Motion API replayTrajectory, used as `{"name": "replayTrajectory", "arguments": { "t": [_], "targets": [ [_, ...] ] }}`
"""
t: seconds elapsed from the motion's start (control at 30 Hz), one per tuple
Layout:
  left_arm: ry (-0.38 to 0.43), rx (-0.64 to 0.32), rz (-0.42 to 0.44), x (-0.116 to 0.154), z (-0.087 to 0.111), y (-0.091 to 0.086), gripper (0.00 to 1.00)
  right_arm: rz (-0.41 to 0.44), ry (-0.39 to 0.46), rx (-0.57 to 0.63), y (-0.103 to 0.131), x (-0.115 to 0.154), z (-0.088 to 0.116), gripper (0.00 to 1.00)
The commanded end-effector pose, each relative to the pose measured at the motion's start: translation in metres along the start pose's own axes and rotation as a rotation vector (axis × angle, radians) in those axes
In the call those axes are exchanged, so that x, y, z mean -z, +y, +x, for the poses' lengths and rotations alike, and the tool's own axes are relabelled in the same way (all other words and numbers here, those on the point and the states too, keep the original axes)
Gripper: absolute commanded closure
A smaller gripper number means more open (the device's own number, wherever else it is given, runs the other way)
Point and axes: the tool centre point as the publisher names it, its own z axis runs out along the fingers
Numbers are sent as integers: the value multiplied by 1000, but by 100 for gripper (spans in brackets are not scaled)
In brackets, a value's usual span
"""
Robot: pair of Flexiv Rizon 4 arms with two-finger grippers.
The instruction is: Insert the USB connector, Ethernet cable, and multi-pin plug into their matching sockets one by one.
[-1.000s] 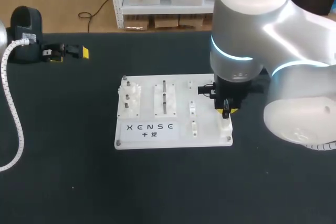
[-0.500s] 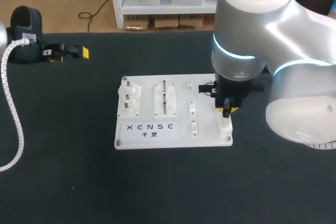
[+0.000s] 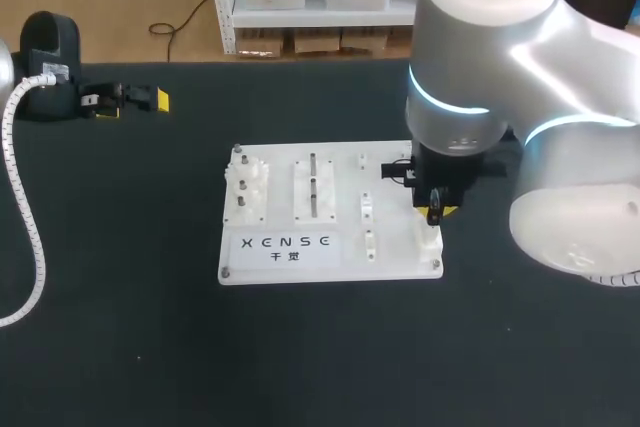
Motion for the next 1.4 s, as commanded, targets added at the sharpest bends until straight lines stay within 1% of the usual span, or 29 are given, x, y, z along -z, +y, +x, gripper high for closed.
{"name": "replayTrajectory", "arguments": {
  "t": [0.03,0.5,0.77,1.4],
  "targets": [
    [0,0,0,0,0,0,0,2,1,0,0,-2,0,100],
    [0,0,0,0,0,0,0,4,8,3,1,-4,4,100],
    [0,0,0,0,0,0,0,32,-2,10,2,-9,6,100],
    [0,0,0,0,0,0,0,59,-28,20,0,-11,2,100]
  ]
}}
